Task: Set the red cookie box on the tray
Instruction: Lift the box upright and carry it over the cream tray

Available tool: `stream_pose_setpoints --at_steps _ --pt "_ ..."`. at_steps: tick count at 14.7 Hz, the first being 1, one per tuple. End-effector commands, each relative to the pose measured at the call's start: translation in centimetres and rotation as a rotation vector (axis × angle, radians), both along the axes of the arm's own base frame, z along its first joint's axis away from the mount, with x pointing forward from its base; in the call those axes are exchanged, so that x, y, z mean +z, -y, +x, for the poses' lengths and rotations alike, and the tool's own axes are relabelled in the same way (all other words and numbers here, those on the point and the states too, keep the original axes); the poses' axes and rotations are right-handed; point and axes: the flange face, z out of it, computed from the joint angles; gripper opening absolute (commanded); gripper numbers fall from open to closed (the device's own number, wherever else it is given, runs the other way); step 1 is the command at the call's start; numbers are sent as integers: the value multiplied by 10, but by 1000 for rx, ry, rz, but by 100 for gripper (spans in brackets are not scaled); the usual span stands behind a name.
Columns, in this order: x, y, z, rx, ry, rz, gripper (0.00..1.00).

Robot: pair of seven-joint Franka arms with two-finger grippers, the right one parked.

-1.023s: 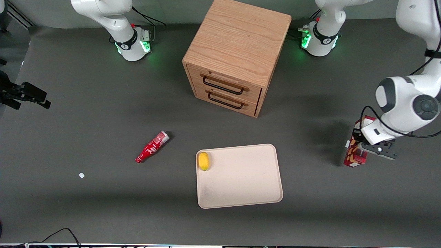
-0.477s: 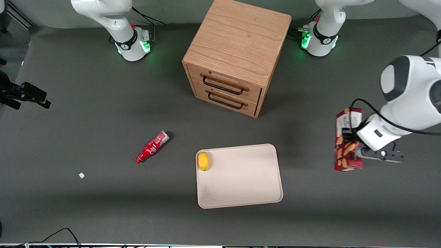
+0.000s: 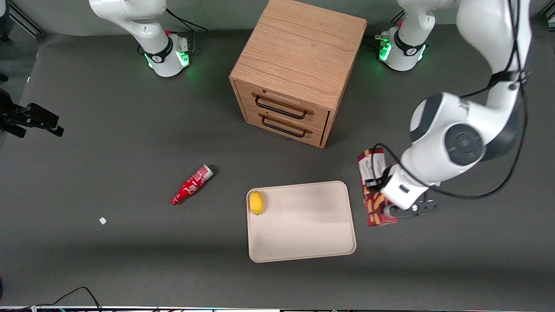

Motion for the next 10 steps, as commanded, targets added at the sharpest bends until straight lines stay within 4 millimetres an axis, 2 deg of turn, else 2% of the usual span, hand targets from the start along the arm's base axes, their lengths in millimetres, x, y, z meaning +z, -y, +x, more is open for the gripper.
stream_pose_setpoints --at_steps 1,5,8,10 --pt "-33 28 11 2 21 31 0" --pt "-96 60 11 13 39 34 0" --pt "-130 73 9 -16 55 47 0" --pt "-143 73 8 -28 53 72 0"
